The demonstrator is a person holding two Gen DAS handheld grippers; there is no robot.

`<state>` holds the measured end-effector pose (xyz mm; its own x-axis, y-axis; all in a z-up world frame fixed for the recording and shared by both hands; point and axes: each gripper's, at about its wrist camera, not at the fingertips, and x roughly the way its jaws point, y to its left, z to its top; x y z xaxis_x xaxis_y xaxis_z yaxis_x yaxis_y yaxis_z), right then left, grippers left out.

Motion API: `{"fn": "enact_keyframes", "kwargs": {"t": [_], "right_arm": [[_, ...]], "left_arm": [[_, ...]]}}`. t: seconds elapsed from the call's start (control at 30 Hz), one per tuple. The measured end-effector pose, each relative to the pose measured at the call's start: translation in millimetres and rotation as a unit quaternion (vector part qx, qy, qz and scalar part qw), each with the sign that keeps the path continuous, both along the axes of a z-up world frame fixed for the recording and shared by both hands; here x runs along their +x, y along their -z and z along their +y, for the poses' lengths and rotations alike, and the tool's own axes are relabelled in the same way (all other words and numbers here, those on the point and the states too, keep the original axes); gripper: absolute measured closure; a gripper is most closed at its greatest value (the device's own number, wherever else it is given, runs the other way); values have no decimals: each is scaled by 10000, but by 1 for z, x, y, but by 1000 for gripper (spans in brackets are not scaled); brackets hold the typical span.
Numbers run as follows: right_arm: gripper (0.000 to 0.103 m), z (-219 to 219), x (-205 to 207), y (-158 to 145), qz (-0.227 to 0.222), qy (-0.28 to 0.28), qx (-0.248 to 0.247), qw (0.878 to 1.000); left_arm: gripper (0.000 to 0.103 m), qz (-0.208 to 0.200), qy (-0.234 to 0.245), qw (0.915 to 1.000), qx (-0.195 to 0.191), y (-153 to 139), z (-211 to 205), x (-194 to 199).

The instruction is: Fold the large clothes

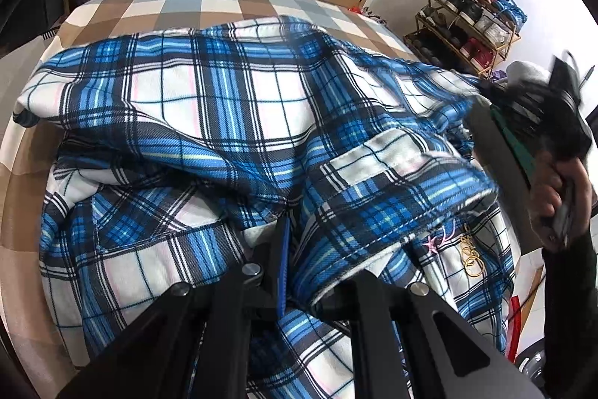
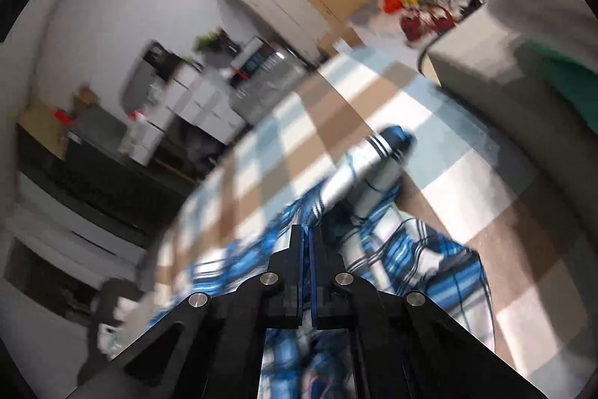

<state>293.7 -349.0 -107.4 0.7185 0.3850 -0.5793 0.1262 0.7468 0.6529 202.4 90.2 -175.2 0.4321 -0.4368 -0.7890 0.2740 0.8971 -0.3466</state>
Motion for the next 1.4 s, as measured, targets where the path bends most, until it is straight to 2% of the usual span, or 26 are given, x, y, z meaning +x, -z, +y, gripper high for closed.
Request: {"fn": "enact_keyframes", "kwargs": {"t": [0.1,0.23,0.43,0.5,0.57,0.6,0.63,0.67,0.7,0.73,0.8,0.87,0.93,0.97,1.0,1.03,1.13,1.2,1.23,1.27,1.33,1.37,1.4], "right_arm": [[101,2,-27,-2,-139,3,60,9999],[101,6,-51,13,76,55,-186,9998],[101,7,-33,58,1053,75,-405,9936],[99,3,-29,57,1117,105,-392,9929],[97,5,-26,51,1144,67,-613,9915],[91,5,-28,48,1117,95,-704,9912],[86,5,-29,45,1098,85,-758,9910],[77,4,-30,44,1107,78,-793,9907],[68,1,-33,43,1141,103,-859,9897],[66,-2,-37,42,1160,155,-913,9889],[66,-5,-44,37,1213,299,-1156,9854],[66,-7,-54,15,820,376,-1220,9884],[64,-3,-57,-7,469,343,-1314,9896],[55,3,-58,-25,171,305,-1418,9893],[41,10,-57,-36,-24,224,-1500,9884],[37,19,-53,-47,-196,105,-1618,9866],[35,47,-35,-67,-449,-310,-1942,9794],[35,63,-11,-71,-405,-603,-2060,9759],[34,69,5,-70,-278,-639,-2152,9741],[31,75,21,-65,-100,-636,-2270,9718],[32,82,48,-54,184,-767,-2441,9665],[32,87,61,-45,372,-848,-2652,9598],[33,93,74,-34,606,-991,-3015,9464]], "left_arm": [[98,4,35,10000,37,-1,1,-1],[98,-9,19,10000,23,-4,1,-2],[96,16,138,9998,167,-6,1,-2],[93,36,190,9997,170,-8,5,-3],[88,158,222,9995,128,-11,12,-3],[81,212,215,9995,47,-13,17,-3],[58,246,171,9995,-59,-16,24,-3],[43,265,135,9994,-172,-20,29,-5],[22,238,128,9991,-341,-24,36,-7],[20,210,153,9984,-497,-29,44,-11],[20,211,204,9982,-517,-36,48,-16],[20,28,157,9993,-336,-47,57,-17],[20,-320,-102,9994,79,-59,72,-8],[20,-397,-291,9986,207,-62,78,-2],[20,-465,-554,9970,272,-67,88,7],[20,-460,-705,9963,197,-70,97,18],[20,-270,-985,9946,-156,-75,112,45],[20,-334,-1019,9941,-138,-82,107,65],[20,-493,-943,9943,-7,-84,100,70],[20,-597,-809,9945,293,-83,89,80],[20,-371,-505,9952,750,-67,75,100],[20,-143,-495,9952,831,-52,75,109],[20,156,-550,9951,807,-36,81,115]]}}
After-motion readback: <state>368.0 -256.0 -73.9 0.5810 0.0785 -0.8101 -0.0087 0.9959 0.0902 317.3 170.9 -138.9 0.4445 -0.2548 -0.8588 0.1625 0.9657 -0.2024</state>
